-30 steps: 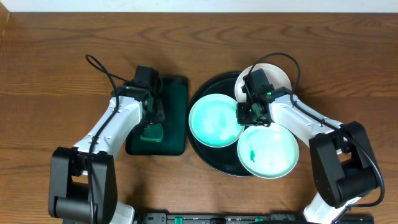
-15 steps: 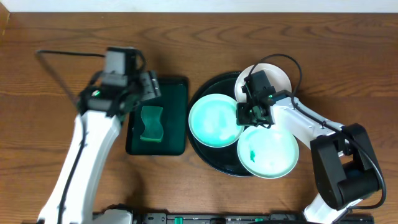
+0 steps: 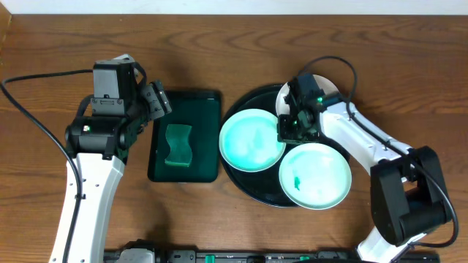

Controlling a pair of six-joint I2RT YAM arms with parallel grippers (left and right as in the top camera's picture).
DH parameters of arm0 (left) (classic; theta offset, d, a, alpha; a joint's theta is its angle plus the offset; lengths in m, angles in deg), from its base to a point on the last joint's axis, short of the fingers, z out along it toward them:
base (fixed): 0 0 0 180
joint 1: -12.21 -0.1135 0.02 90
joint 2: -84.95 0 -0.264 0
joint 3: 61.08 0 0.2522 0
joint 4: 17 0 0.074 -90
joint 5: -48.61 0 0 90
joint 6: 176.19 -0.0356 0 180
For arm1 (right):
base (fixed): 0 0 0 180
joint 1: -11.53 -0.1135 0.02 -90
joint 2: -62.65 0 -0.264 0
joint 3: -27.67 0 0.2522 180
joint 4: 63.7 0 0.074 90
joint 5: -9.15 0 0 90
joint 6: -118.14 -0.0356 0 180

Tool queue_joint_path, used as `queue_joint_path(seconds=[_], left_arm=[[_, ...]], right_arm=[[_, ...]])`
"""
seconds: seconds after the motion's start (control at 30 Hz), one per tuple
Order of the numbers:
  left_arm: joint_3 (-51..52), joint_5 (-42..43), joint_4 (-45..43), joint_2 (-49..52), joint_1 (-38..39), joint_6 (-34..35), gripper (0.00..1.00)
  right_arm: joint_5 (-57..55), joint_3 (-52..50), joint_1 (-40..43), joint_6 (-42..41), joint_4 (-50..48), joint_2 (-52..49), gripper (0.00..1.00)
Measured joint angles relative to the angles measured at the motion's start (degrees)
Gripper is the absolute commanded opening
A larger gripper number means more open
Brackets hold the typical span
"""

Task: Clean dirty plates on tray and stack at the side
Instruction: 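Move the sponge with the left gripper into the green basin, then lift the mint plate off the tray with the right gripper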

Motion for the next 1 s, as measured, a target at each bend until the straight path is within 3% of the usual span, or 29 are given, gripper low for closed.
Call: queue_joint_path(seconds=[0.23,0.5,0.73,1.0], left_arm=[[0.0,0.0,0.0,0.0,0.0,0.0,0.8],[0.0,0.0,0.0,0.0,0.0,0.0,0.8],[0.0,0.0,0.0,0.0,0.0,0.0,0.8],[0.0,0.0,0.0,0.0,0.0,0.1,0.8]], right_arm=[[0.8,8.9,0.6,0.0,9.9,0.0,0.01],[1.8,16.4,0.6,0.0,14.4,0.0,0.01],[0.3,17.5,-1.0,-2.0,8.9,0.0,0.01],[-11.9,17.6,-10.9,-5.0,-1.2,0.0,0.01]])
